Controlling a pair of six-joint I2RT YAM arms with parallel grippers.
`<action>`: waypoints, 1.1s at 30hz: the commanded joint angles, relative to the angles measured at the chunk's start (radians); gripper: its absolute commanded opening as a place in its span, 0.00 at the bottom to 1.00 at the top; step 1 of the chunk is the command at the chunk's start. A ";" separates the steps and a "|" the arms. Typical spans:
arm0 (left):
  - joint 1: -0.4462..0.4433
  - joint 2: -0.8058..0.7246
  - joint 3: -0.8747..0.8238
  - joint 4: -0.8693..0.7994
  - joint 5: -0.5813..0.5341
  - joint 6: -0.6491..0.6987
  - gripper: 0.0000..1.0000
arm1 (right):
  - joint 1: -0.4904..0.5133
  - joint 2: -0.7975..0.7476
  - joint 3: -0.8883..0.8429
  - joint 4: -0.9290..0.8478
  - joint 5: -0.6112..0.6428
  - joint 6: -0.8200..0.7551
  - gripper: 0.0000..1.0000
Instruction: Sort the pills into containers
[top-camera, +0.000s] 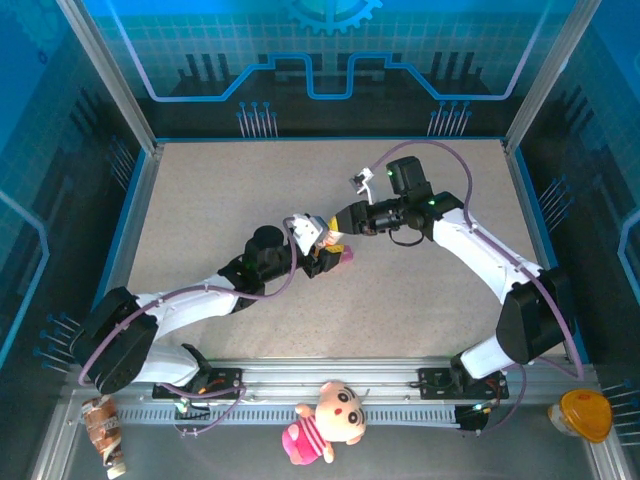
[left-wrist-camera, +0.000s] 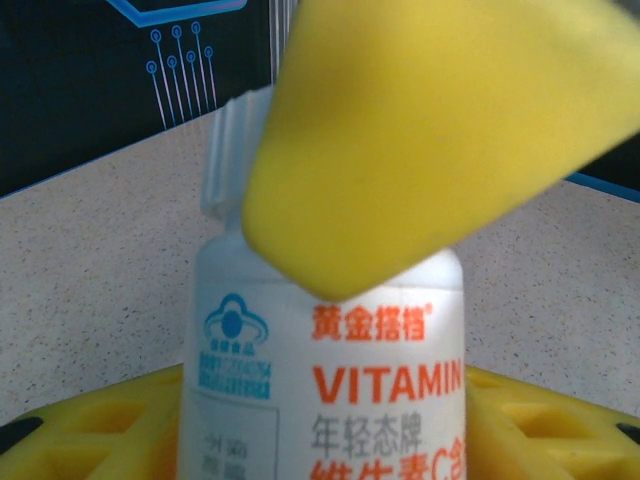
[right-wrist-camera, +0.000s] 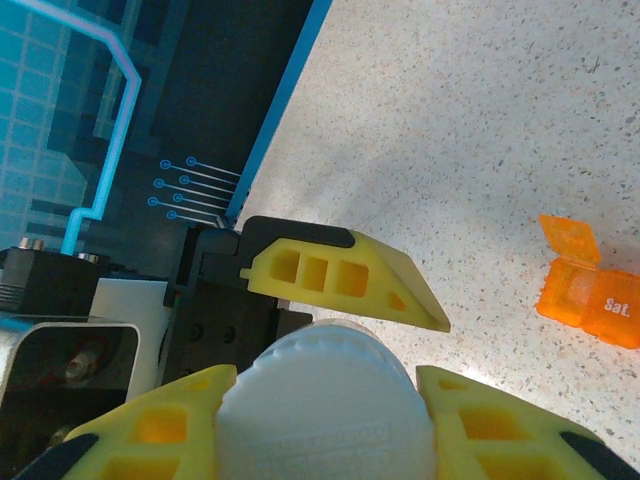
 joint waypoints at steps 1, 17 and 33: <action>-0.002 0.007 0.031 0.018 -0.011 0.006 0.56 | 0.012 0.011 -0.010 0.034 -0.031 0.016 0.26; 0.000 -0.044 0.007 0.018 -0.046 -0.033 0.00 | -0.009 -0.027 -0.027 0.044 0.009 0.028 0.65; -0.001 -0.095 -0.001 -0.031 -0.018 -0.061 0.00 | 0.026 -0.252 -0.168 0.235 0.280 0.265 0.82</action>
